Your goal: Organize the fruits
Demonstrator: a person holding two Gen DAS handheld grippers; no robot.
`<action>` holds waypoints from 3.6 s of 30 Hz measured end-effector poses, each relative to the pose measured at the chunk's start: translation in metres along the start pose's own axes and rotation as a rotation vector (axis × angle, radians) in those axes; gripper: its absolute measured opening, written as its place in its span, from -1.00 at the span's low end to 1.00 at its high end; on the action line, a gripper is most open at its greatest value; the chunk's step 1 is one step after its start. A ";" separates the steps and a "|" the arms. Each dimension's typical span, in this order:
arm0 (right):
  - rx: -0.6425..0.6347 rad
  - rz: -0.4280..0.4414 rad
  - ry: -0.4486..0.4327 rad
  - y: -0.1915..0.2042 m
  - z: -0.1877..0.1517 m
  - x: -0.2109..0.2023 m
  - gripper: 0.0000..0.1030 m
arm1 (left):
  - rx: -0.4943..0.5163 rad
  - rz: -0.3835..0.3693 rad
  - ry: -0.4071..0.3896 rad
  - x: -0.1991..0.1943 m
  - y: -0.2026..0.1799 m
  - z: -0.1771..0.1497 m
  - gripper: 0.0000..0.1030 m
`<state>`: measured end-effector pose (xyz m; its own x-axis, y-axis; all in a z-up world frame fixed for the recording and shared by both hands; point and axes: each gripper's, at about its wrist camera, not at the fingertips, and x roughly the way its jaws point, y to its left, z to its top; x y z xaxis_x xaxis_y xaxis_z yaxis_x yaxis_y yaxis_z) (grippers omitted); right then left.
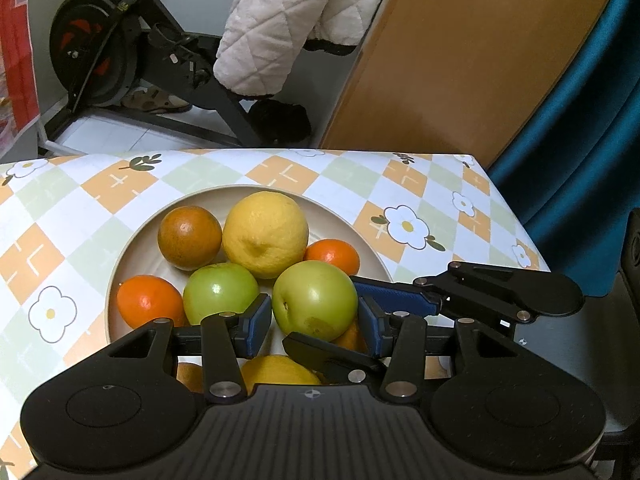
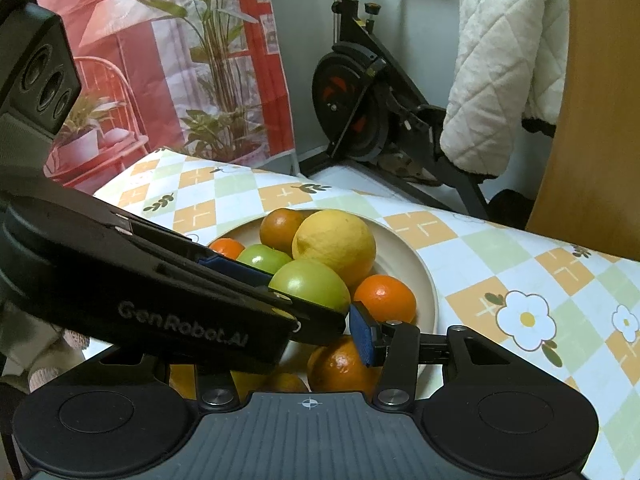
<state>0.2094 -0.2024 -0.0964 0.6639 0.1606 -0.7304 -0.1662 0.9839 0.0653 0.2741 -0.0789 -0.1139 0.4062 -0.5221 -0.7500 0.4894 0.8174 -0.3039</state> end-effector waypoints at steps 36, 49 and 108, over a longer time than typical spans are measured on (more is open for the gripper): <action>0.110 -0.140 -0.129 0.015 0.005 -0.100 0.99 | 0.170 0.260 -0.298 -0.128 -0.051 -0.019 0.80; 0.161 -0.150 -0.222 0.048 0.006 -0.178 0.99 | 0.082 0.348 -0.465 -0.207 -0.069 -0.038 0.80; 0.171 -0.213 -0.268 0.076 -0.018 -0.234 0.99 | -0.009 0.460 -0.451 -0.260 -0.085 -0.078 0.85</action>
<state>0.0279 -0.1665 0.0672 0.8412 -0.0567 -0.5378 0.1054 0.9926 0.0603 0.0670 0.0064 0.0610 0.8583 -0.1674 -0.4850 0.1822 0.9831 -0.0168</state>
